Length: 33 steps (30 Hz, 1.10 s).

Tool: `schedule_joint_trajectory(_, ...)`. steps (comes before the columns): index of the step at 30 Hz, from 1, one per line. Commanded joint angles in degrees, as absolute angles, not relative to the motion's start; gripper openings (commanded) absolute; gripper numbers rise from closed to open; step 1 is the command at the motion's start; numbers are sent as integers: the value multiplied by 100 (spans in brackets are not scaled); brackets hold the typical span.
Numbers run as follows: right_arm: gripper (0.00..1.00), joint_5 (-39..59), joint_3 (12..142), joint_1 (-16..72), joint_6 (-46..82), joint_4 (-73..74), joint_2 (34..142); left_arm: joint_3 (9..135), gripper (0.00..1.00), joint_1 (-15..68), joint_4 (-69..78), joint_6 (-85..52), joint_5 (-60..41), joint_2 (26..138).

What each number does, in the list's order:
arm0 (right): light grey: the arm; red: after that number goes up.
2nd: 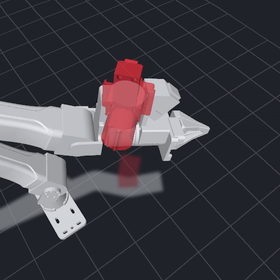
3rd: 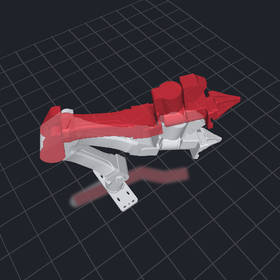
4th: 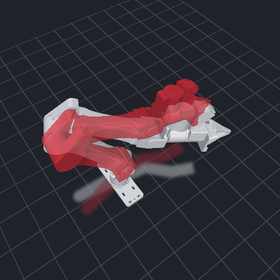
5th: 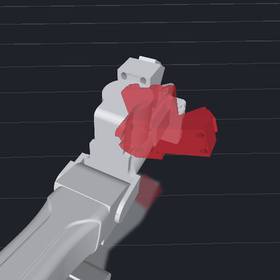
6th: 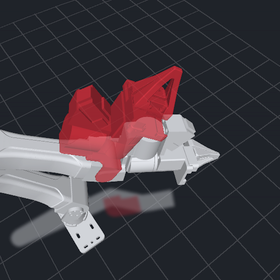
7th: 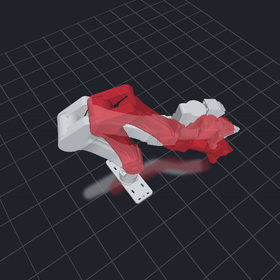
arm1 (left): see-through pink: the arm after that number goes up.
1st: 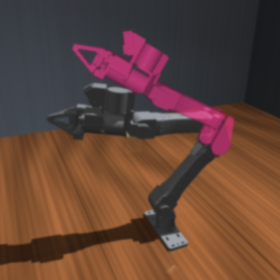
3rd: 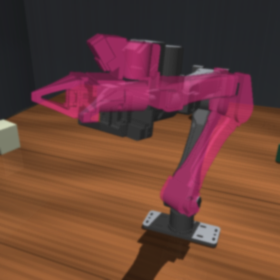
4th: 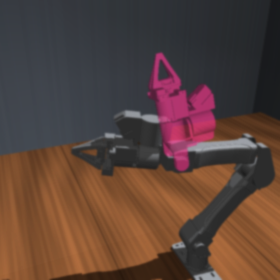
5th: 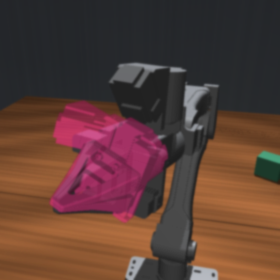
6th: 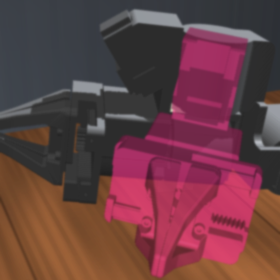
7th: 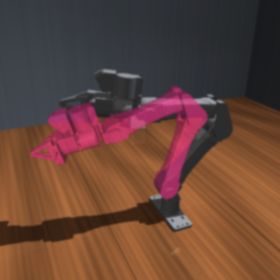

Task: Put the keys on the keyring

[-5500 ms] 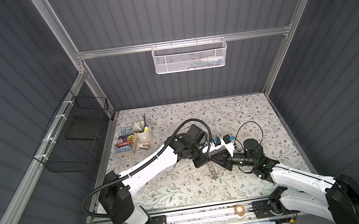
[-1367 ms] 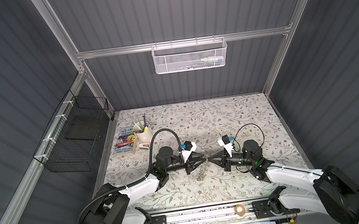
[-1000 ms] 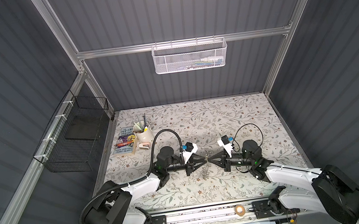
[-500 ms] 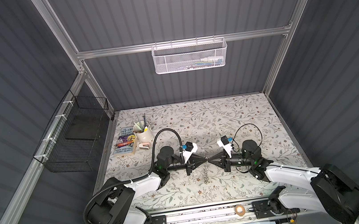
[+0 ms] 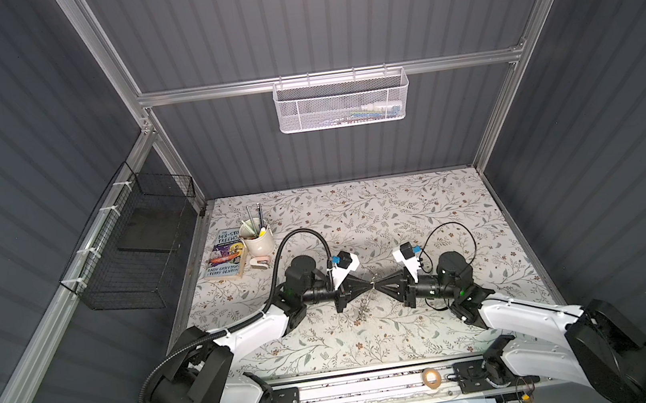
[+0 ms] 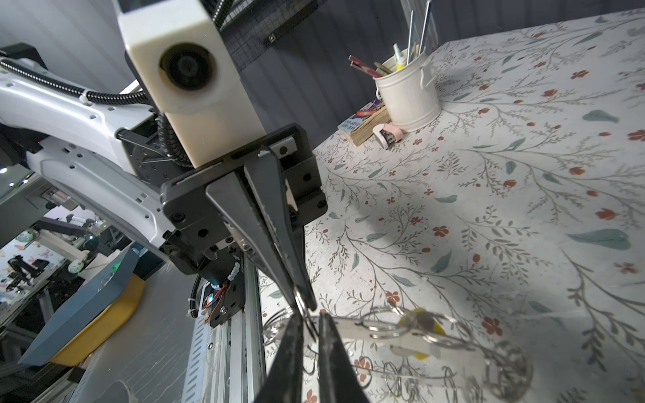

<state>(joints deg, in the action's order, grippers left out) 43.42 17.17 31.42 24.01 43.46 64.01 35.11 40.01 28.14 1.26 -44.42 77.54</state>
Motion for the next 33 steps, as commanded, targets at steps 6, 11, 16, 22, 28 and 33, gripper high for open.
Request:
schedule_joint_trajectory(6, 34, 3948, 1451, 2971, 2443, 4383, 5636, 4677, 0, 4095, 101, 1360, -3910, 7688)
schedule_joint_trajectory(11, 41, 3897, 1452, 2937, 2452, 4237, 5562, 5359, 0, 4212, -1118, 1934, -3695, 7920)
schedule_joint_trajectory(16, 43, 3718, 1436, 2928, 2392, 4025, 5434, 5996, 0, 4281, -2264, 2558, -3480, 8202)
schedule_joint_trajectory(22, 44, 3735, 1459, 2928, 2423, 4049, 5592, 6668, 0, 4411, -3235, 3132, -3104, 8640)
schedule_joint_trajectory(28, 44, 3755, 1481, 2929, 2444, 4080, 5712, 7017, 0, 4509, -3385, 3312, -2979, 8889)
schedule_joint_trajectory(33, 39, 3873, 1524, 2927, 2376, 4044, 5847, 7377, 0, 4561, -4022, 3740, -2831, 9035)
